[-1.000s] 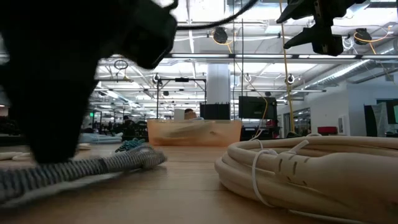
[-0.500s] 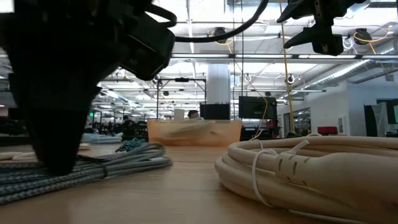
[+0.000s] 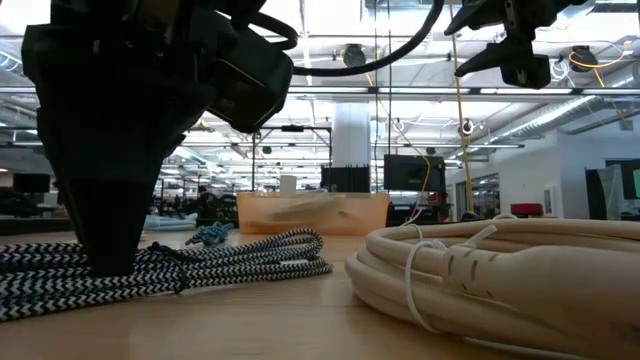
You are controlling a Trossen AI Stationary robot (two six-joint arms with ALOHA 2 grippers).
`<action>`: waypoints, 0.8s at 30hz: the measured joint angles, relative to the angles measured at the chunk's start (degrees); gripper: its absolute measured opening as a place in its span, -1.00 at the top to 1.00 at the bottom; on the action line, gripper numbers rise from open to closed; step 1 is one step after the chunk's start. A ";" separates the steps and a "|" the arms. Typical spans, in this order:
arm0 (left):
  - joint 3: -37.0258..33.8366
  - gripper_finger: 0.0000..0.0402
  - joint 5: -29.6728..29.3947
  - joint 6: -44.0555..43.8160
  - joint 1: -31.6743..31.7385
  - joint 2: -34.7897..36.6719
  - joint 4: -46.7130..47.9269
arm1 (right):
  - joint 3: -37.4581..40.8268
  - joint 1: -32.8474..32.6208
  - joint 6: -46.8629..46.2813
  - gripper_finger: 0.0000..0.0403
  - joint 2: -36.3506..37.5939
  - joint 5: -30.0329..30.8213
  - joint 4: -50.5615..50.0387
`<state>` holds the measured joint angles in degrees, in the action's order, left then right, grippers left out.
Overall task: Pick & Place USB Port
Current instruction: Put the small black charger cable into the green bin
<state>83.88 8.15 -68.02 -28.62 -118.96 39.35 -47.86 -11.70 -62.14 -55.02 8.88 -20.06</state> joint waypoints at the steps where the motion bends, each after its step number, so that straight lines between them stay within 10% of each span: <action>1: 0.00 0.93 0.37 -0.25 0.11 0.00 0.17 | 0.00 0.00 0.01 -0.03 -0.02 -0.04 0.24; 12: -0.02 0.98 -5.97 -1.51 2.66 7.76 12.06 | -0.04 0.00 0.97 -0.03 0.00 -0.12 2.91; 24: -0.02 0.99 -40.87 -10.47 11.33 28.84 24.25 | -0.07 0.07 3.51 -0.03 0.02 1.05 10.41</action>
<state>83.86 -32.71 -78.48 -17.29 -90.12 63.60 -47.92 -11.64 -58.63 -55.00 9.93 -9.64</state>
